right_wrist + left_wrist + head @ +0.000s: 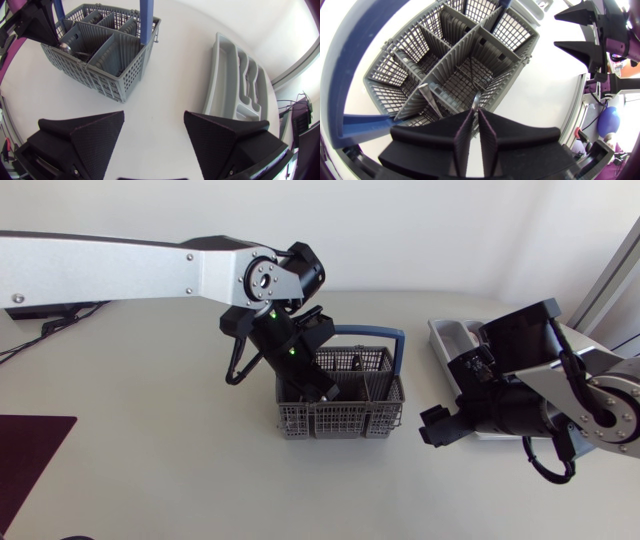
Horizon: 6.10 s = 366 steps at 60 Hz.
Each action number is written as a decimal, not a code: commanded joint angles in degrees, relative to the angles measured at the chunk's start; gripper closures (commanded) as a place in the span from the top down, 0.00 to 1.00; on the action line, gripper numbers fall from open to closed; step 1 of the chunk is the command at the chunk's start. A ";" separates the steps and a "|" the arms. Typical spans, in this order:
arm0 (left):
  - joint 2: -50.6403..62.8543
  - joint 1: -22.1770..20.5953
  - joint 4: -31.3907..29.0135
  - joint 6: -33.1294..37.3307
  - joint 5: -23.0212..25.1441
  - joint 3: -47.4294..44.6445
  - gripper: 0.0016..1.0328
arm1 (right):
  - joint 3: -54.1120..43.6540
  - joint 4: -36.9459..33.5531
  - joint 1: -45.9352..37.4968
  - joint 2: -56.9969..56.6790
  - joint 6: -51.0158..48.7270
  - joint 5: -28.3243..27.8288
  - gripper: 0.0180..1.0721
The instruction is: Sort the cutlery from the basket into the organizer compartments.
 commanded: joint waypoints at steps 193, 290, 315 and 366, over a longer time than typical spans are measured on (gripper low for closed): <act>1.86 -4.80 6.09 -8.17 2.14 0.70 0.36 | -4.69 0.65 -0.99 -3.04 -1.64 0.03 0.82; -6.58 -8.40 6.71 -8.00 -3.74 -0.53 0.24 | -5.92 2.23 -1.52 -4.79 -1.81 0.03 0.82; 1.77 -12.01 7.15 -8.44 -10.86 2.20 0.31 | -6.71 2.05 -1.60 -6.20 -2.08 0.03 0.82; 6.87 -11.57 6.71 -9.93 -15.61 5.71 0.31 | -7.41 2.76 -1.34 -6.38 -2.17 0.03 0.82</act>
